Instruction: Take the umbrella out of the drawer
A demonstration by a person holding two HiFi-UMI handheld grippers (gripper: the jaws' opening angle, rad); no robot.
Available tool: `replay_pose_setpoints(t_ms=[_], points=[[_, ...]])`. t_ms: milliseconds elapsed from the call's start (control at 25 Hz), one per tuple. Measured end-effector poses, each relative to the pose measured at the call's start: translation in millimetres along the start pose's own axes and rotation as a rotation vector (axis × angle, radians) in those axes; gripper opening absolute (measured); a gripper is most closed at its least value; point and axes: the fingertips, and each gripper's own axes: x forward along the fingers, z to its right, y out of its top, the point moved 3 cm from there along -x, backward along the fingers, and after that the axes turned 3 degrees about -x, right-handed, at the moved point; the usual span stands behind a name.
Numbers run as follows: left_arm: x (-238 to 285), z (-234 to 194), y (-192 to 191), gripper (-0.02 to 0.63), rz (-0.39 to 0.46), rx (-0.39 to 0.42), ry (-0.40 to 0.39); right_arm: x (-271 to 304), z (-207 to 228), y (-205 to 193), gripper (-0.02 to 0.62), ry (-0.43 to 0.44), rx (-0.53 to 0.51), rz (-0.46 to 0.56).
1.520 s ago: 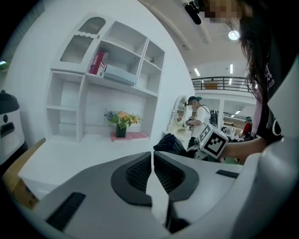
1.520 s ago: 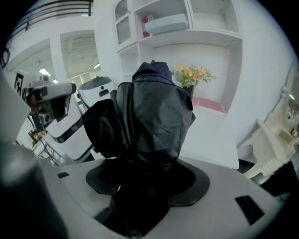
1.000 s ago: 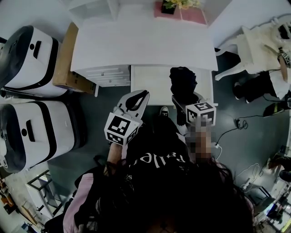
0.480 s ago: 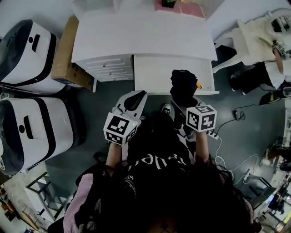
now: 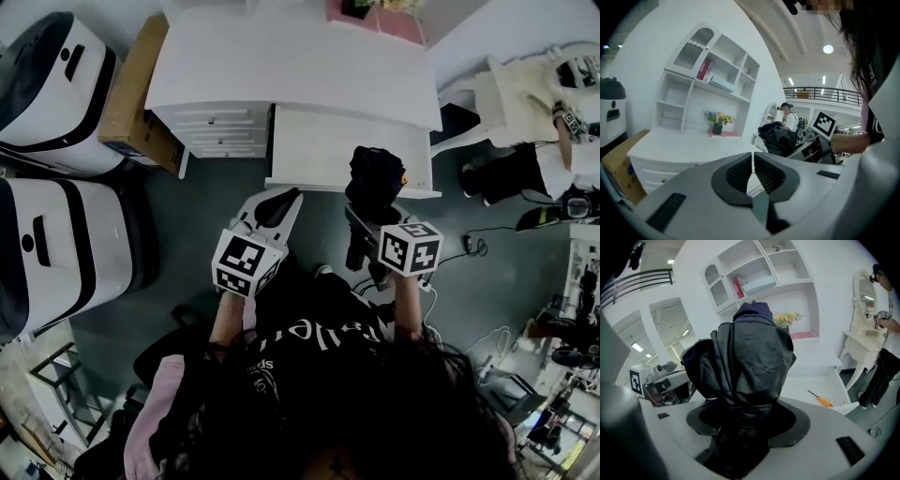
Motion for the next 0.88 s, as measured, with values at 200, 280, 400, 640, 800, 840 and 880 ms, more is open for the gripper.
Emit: replay_pose_setpoints(t_ms=[200,280,400,640,800,840,880], points=[[6,19,-6,0.026,-0.002,0.000,-0.013,-15,2,-10,0.281,0.015,0.005,0.004],[11,30,-6,0.026,0.004,-0.001,-0.019,-25,7,-16,0.281,0.013,0.002,0.002],[19,50,-4,0.026,0.014,0.004,-0.028,-39,14,-25,0.281,0.013,0.002,0.009],[26,108,-6,0.026,0.009,0.022,-0.040,-74,26,-51,0.281,0.050,0.011,0.029],[21,149,-12,0.028,-0.002,0.038,-0.033,-97,30,-76,0.281,0.085,0.011,0.041],[19,159,-14,0.026,-0.002,0.039,-0.031,-104,31,-83,0.281,0.092,0.010,0.042],[17,170,-17,0.026,-0.001,0.039,-0.029,-110,32,-90,0.281,0.097,0.010,0.045]])
